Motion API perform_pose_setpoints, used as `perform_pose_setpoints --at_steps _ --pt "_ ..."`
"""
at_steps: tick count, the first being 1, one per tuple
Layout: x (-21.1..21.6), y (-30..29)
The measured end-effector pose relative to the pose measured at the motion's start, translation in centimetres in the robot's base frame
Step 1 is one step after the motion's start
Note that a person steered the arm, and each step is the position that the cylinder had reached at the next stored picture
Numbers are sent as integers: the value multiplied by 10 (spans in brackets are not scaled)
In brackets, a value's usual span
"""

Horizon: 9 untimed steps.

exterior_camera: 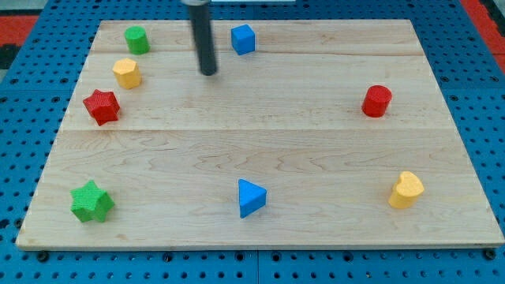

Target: Push the yellow heart towards the blue triangle

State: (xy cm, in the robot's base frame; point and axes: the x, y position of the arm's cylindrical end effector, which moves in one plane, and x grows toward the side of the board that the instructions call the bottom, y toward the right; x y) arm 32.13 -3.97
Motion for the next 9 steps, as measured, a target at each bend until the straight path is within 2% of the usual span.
perform_pose_setpoints --at_steps 3,4,5,6,8,9 --pt "11 276" --pt "68 350" --pt "148 379" --pt "208 377" --pt "223 304" --pt "247 291"
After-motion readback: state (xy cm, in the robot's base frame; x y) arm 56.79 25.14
